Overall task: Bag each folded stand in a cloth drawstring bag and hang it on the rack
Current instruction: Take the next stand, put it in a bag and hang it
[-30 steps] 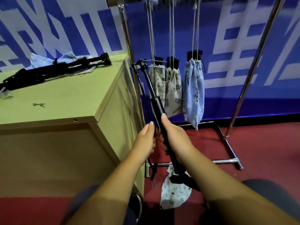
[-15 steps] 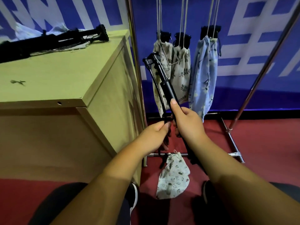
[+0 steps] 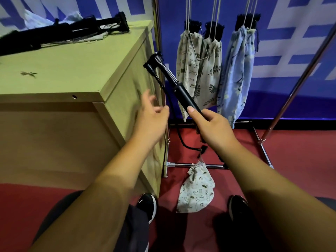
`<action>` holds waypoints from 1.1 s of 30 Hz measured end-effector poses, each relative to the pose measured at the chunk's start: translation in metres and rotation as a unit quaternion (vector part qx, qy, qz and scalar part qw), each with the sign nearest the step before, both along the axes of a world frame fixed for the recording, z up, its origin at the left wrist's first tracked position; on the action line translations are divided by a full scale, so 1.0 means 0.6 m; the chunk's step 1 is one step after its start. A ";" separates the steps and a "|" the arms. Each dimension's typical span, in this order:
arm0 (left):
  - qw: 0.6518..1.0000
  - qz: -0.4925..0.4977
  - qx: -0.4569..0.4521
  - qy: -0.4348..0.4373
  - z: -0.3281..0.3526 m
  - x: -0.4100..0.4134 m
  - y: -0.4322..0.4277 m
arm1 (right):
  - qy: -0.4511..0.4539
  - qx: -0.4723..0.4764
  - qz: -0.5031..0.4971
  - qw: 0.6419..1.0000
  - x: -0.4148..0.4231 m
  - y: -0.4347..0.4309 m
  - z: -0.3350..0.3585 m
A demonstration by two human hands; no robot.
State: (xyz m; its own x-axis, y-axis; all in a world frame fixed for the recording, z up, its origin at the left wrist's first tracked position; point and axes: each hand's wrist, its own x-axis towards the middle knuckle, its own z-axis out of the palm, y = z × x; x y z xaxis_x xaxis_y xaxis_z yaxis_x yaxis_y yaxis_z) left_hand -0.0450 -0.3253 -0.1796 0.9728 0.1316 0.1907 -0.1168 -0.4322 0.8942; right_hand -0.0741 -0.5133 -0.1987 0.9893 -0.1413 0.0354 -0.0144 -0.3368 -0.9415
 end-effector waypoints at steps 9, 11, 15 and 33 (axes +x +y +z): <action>0.985 0.034 0.083 -0.151 0.015 0.023 0.026 | -0.002 -0.104 0.034 0.994 0.005 -0.014 -0.024; 0.985 0.033 0.071 -0.155 0.018 0.029 0.025 | 0.000 -0.111 0.040 0.993 0.008 -0.021 -0.030; 0.984 0.044 0.052 -0.162 0.018 0.044 0.030 | 0.000 -0.112 0.055 0.992 0.009 -0.034 -0.042; 0.993 0.041 -0.026 -0.110 -0.019 0.043 -0.041 | -0.023 -0.120 0.038 0.992 0.015 -0.054 -0.063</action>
